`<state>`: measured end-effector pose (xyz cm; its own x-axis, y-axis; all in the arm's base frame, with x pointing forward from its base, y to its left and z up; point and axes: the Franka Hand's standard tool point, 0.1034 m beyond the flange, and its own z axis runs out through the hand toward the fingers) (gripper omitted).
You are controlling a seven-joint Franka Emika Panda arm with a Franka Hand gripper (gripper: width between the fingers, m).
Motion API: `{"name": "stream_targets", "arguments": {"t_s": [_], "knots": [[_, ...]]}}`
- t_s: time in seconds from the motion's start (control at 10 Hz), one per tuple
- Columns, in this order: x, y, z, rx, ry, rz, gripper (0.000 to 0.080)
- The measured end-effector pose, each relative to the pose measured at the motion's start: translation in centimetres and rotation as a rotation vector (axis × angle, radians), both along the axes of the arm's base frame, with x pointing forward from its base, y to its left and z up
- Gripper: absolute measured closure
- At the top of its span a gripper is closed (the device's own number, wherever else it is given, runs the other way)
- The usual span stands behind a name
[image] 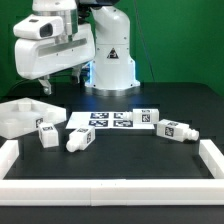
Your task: Assemble one leg
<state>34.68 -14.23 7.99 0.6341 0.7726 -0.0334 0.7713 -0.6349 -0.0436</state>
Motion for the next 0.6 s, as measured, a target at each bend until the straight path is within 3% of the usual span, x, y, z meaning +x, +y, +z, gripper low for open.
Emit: {"name": "stream_targets", "arguments": {"t_s": [0.2, 0.6], "knots": [[-3.2, -3.3, -2.8, -0.014, 0.017, -0.040, 0.0150], [-5.5, -5.0, -6.5, -0.013, 0.061, -0.063, 0.0150]]}}
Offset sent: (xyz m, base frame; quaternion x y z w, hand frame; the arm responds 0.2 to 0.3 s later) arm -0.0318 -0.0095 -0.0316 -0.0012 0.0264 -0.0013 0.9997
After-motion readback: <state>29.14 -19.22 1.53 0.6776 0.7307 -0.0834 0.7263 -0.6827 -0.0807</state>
